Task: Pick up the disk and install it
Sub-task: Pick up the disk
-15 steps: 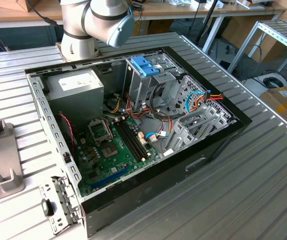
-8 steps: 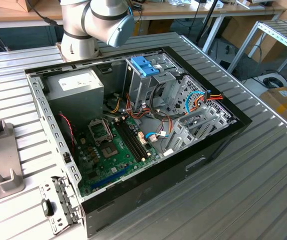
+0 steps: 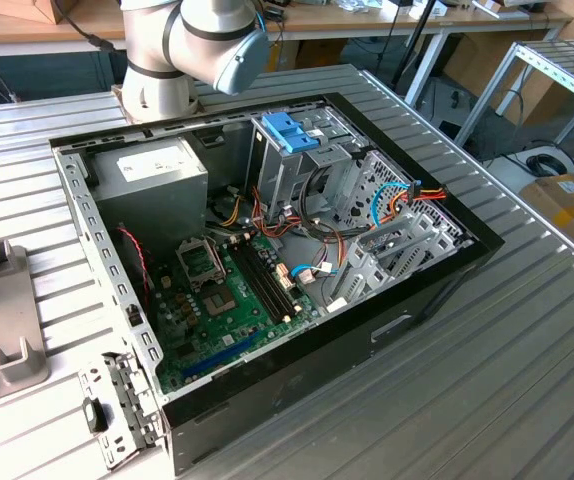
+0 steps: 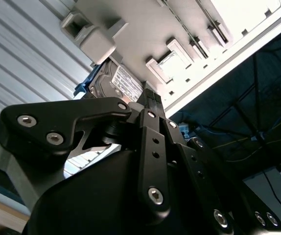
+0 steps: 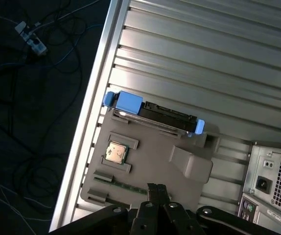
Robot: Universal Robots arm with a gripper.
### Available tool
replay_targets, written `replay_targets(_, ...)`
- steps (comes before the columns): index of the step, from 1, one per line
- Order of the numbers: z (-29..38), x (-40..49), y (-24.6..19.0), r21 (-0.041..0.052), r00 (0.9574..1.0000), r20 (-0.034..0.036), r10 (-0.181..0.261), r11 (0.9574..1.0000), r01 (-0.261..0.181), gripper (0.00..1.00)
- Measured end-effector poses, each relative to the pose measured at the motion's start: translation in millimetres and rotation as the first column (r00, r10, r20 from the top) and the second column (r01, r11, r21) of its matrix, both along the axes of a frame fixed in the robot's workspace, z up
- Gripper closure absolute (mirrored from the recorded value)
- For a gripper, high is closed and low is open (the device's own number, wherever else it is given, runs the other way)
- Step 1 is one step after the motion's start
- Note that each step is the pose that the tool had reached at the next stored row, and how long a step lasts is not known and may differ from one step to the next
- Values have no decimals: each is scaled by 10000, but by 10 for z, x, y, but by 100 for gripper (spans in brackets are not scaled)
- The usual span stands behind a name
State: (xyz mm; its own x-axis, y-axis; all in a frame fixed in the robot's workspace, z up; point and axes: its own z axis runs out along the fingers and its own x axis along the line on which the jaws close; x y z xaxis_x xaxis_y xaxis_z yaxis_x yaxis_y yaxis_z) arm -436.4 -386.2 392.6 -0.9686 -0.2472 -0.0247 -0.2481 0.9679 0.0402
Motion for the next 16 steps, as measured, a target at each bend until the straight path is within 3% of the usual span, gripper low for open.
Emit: replay_targets(16,0,0,0,0,9993,0,362,9993,-362,90)
